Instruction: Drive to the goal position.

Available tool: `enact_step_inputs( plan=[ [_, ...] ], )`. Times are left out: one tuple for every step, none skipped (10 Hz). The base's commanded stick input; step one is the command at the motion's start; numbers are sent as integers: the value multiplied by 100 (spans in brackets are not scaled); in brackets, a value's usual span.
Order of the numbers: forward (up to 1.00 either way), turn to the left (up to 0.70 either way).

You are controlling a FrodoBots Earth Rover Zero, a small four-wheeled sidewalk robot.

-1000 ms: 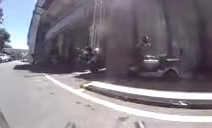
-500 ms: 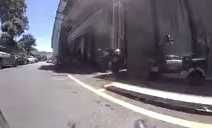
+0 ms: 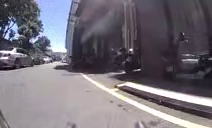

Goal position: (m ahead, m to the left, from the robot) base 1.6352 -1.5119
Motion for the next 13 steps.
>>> enact_step_inputs(
  plan=[
    [4, 0],
    [42, 0],
    [45, 16],
    [45, 27],
    [67, 15],
    [70, 14],
    [70, 14],
    [70, 14],
    [70, 14],
    [70, 14],
    [70, 14],
    [70, 14],
    [70, 14]
  ],
)
